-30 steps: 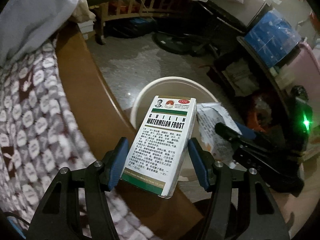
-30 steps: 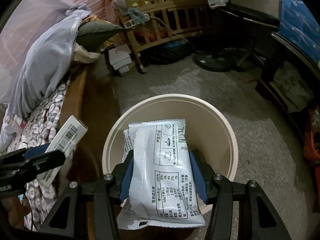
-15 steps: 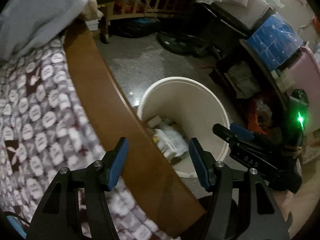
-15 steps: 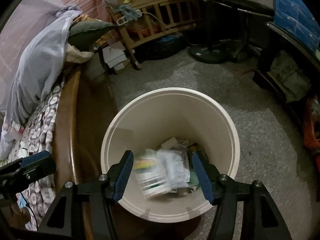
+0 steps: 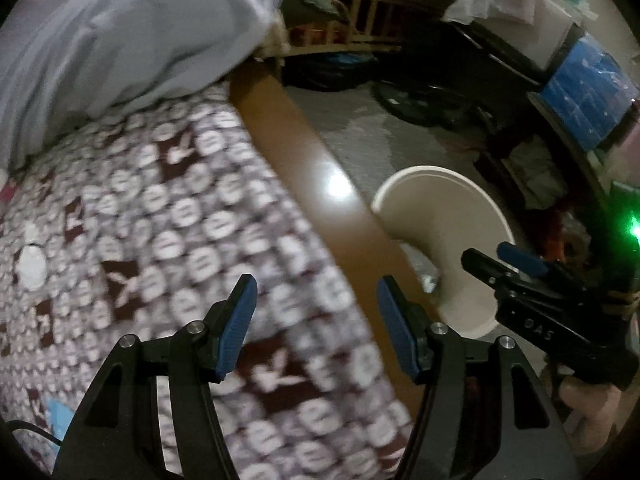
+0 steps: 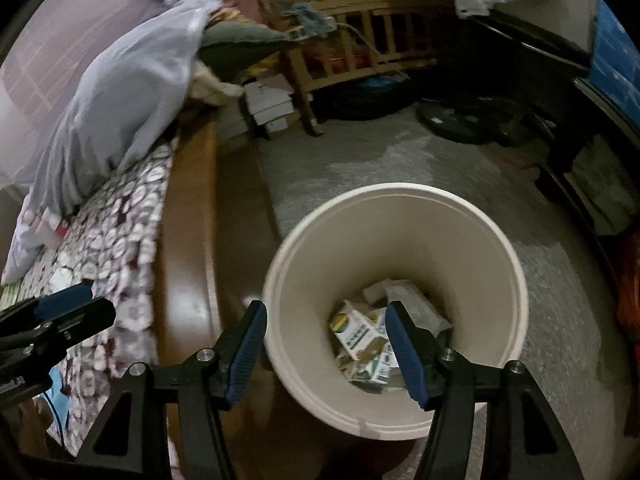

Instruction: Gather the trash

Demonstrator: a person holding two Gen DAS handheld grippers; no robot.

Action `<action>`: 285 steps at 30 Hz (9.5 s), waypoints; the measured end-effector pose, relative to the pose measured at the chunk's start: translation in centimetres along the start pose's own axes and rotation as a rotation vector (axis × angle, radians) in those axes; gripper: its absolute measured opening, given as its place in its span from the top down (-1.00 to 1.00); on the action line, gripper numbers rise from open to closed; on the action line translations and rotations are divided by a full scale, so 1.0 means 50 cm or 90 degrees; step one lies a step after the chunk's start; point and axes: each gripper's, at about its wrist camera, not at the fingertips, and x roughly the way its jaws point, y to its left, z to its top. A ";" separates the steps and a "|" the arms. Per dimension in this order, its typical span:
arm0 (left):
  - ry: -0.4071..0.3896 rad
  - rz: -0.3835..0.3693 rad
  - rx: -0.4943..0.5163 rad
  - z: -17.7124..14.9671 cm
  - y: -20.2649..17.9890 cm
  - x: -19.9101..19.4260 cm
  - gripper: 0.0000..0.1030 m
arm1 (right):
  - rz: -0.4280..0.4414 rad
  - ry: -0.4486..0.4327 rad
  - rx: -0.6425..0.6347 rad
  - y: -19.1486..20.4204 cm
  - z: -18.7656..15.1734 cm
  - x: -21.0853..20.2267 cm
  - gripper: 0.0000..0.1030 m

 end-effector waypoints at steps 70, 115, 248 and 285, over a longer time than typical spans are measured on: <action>-0.025 0.109 -0.273 -0.048 0.649 0.031 0.84 | 0.171 0.028 -0.306 0.564 -0.026 0.144 0.02; -0.052 -0.010 -0.054 -0.048 0.148 -0.053 0.84 | 0.073 -0.037 -0.138 0.238 -0.016 -0.005 0.01; -0.280 0.015 0.028 -0.045 -0.023 -0.178 -0.10 | -0.114 -0.290 -0.042 0.099 -0.047 -0.296 -0.45; -0.277 0.018 0.028 -0.045 -0.021 -0.175 -0.10 | -0.115 -0.281 -0.040 0.076 -0.059 -0.289 -0.46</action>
